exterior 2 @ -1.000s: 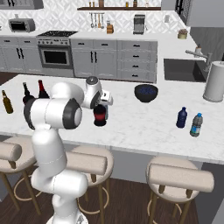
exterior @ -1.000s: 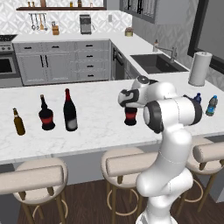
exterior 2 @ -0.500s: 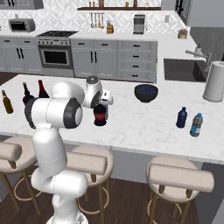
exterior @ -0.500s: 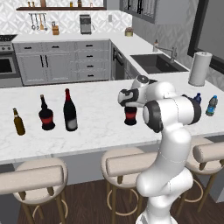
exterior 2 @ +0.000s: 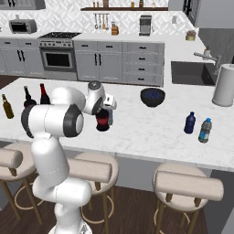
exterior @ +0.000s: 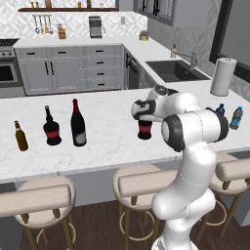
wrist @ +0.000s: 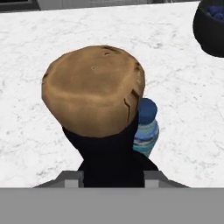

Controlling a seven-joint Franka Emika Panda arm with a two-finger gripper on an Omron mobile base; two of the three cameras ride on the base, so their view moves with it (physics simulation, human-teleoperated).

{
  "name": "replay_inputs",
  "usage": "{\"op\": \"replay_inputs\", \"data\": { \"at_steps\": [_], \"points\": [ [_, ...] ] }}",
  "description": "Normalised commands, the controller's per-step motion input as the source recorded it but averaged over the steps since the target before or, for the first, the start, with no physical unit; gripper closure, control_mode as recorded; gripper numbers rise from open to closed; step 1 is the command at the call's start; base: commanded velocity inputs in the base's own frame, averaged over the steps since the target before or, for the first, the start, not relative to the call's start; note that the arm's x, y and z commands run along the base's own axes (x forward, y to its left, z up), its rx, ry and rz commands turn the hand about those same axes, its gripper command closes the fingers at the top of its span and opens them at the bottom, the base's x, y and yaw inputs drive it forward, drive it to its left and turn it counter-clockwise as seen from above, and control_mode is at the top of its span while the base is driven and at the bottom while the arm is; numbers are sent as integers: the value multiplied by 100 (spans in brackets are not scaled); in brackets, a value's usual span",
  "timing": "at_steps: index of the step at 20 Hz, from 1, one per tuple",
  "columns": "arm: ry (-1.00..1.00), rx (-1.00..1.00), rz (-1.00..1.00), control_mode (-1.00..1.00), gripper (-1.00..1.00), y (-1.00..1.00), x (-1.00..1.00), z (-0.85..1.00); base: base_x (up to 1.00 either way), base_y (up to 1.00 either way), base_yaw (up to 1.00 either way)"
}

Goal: Move the plastic bottles in the middle to the plastics group, and the glass bottles in the middle to the glass group.

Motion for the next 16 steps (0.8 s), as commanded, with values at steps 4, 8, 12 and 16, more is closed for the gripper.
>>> {"op": "replay_inputs", "data": {
  "at_steps": [4, 8, 12, 16],
  "points": [
    [-2, 0, 5, -100, 100, 66, -75, 29, 0, 0, 0],
    [0, 0, 1, -100, 100, 96, -75, 42, 0, 0, 0],
    [0, 0, 2, -100, 100, 100, -60, 40, 0, 0, 0],
    [0, 0, 4, -100, 100, 100, -52, 28, 0, 0, 0]
  ]
}}
